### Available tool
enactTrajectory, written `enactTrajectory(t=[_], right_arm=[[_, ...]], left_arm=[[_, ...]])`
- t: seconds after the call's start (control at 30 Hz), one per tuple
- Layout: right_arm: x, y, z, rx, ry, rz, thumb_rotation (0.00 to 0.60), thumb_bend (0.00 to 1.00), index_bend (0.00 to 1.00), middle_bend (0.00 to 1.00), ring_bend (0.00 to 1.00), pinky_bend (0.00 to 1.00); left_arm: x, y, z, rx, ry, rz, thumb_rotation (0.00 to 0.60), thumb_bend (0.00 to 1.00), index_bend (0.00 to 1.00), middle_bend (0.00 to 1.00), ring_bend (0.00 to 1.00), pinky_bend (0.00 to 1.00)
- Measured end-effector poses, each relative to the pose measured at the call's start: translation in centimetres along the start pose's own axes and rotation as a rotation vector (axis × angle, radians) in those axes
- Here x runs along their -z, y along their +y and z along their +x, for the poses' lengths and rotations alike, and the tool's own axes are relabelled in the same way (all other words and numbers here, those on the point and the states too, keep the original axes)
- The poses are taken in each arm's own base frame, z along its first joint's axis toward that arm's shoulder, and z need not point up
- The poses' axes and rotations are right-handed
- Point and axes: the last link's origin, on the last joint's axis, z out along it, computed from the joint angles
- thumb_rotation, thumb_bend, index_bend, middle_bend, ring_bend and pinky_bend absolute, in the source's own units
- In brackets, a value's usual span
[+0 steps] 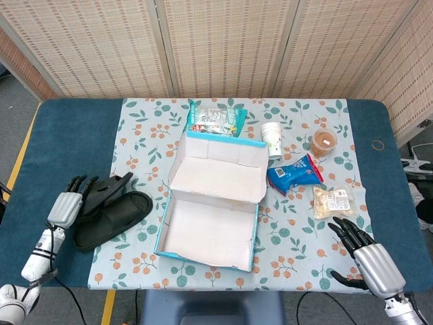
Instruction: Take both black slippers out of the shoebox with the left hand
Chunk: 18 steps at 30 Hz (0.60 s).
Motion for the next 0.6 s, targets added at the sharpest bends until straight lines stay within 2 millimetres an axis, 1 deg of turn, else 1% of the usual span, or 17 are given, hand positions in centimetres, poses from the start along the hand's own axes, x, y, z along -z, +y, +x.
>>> enactTrajectory(t=[0.27, 0.33, 0.47, 0.6], right_arm=[[0.1, -0.2, -0.1, 0.002, -0.008, 0.011, 0.556, 0.09, 0.00, 0.00, 0.00, 0.21], [0.1, -0.3, -0.2, 0.002, -0.013, 0.013, 0.555, 0.09, 0.00, 0.00, 0.00, 0.21], [0.1, -0.3, -0.2, 0.001, -0.010, 0.012, 0.556, 0.09, 0.00, 0.00, 0.00, 0.21], [0.1, -0.1, 0.0, 0.001, -0.003, -0.001, 0.556, 0.09, 0.00, 0.00, 0.00, 0.21]], left_arm=[[1.4, 1.8, 0.6, 0.096, 0.006, -0.094, 0.498, 0.36, 0.00, 0.00, 0.00, 0.01], [1.5, 1.9, 1.0, 0.099, 0.012, -0.091, 0.495, 0.36, 0.00, 0.00, 0.00, 0.01], [1.3, 1.3, 1.7, 0.110, 0.025, -0.046, 0.485, 0.36, 0.00, 0.00, 0.00, 0.01], [1.5, 1.8, 2.5, 0.145, 0.056, -0.070, 0.489, 0.37, 0.00, 0.00, 0.00, 0.01]])
